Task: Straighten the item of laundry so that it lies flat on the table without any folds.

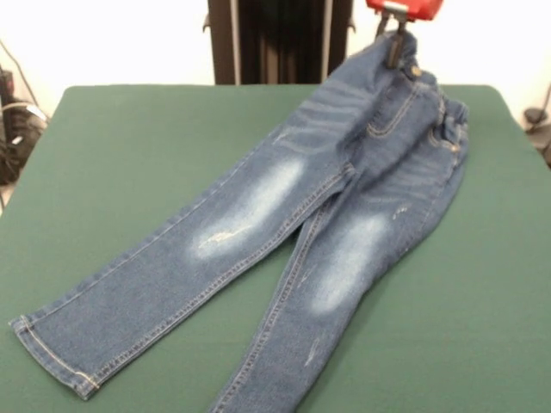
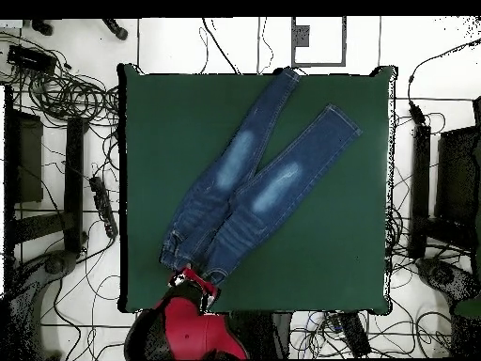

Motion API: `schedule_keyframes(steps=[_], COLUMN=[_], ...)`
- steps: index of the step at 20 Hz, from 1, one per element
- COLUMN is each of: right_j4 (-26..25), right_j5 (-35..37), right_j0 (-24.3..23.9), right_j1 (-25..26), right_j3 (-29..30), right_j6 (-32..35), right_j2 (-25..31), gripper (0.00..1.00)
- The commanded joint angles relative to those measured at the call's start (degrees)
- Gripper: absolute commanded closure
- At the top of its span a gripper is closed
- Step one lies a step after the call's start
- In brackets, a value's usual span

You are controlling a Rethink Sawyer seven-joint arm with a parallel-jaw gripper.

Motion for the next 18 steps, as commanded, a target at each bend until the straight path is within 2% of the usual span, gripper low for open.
schedule_keyframes(steps=[1, 2, 8, 13, 16, 18], right_j4=[6.27, 5.95, 3.58, 2.89, 1.37, 0.27], right_j5=[0.11, -0.38, -1.61, 1.97, 7.66, 10.63], right_j0=[7.72, 7.02, 3.61, 2.96, 0.70, -3.81], right_j1=[7.07, 6.84, 5.89, 2.97, 2.44, 3.29], right_j3=[-0.84, -0.74, -0.96, -2.97, -8.02, -12.16], right_j6=[7.11, 6.96, 6.10, 3.54, -0.74, -3.17], right_j2=[-8.02, -7.46, -5.51, -7.67, -7.04, -2.27], gripper=[1.00, 0.00, 0.00, 0.00, 0.00, 0.00])
